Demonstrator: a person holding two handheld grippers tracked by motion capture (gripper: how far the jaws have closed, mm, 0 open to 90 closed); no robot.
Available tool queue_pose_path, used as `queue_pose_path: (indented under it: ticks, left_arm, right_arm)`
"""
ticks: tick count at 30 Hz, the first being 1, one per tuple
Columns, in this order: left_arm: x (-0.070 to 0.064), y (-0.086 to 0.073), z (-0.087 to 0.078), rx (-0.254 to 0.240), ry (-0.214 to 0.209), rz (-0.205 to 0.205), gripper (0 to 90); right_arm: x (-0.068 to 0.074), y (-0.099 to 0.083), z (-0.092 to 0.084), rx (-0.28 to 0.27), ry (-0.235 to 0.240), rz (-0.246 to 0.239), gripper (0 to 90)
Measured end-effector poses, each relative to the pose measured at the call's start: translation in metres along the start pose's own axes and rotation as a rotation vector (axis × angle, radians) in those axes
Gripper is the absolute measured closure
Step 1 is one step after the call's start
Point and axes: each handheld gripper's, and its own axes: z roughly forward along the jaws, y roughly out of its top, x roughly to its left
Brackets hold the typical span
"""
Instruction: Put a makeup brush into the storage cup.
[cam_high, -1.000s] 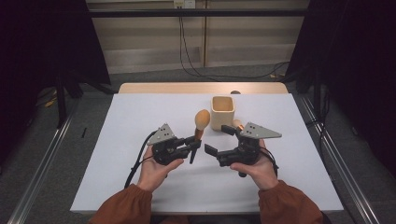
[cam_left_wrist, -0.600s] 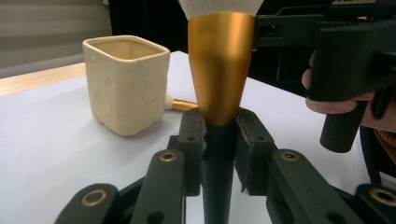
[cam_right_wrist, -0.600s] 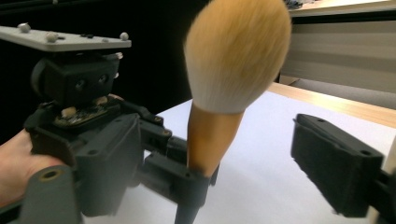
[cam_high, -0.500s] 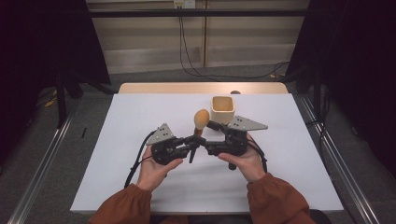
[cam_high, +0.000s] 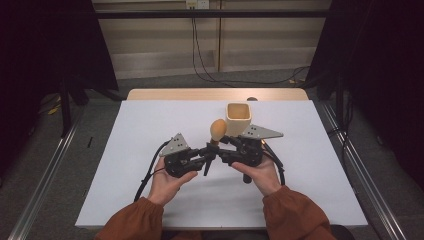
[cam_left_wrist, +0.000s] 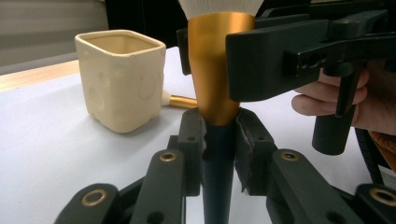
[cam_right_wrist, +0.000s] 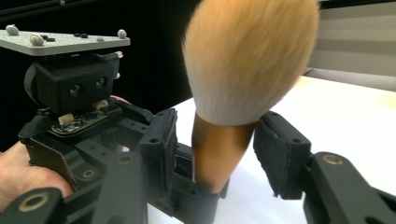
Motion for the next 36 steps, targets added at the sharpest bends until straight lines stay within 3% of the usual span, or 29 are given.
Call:
queue_pose_path:
  ticks: [3, 12, 23, 36]
  left_arm:
    - [0.0003, 0.0008, -0.0006, -0.008, -0.001, -0.002, 74.2]
    - [0.0006, 0.0010, -0.0009, -0.003, -0.010, 0.010, 74.1]
    - [0.0009, -0.0002, 0.0003, -0.004, -0.014, 0.009, 73.0]
    - [0.0005, -0.0039, 0.0010, 0.002, 0.008, 0.004, 58.1]
  right_arm:
    - [-0.0017, -0.0020, 0.0021, 0.002, 0.007, 0.029, 56.0]
    - [-0.0032, -0.0033, 0.0024, 0.000, 0.022, 0.051, 63.0]
    - [-0.0008, -0.0036, 0.0024, 0.009, 0.010, 0.020, 63.6]
    - [0.0014, -0.0028, 0.0017, 0.019, 0.008, -0.011, 63.8]
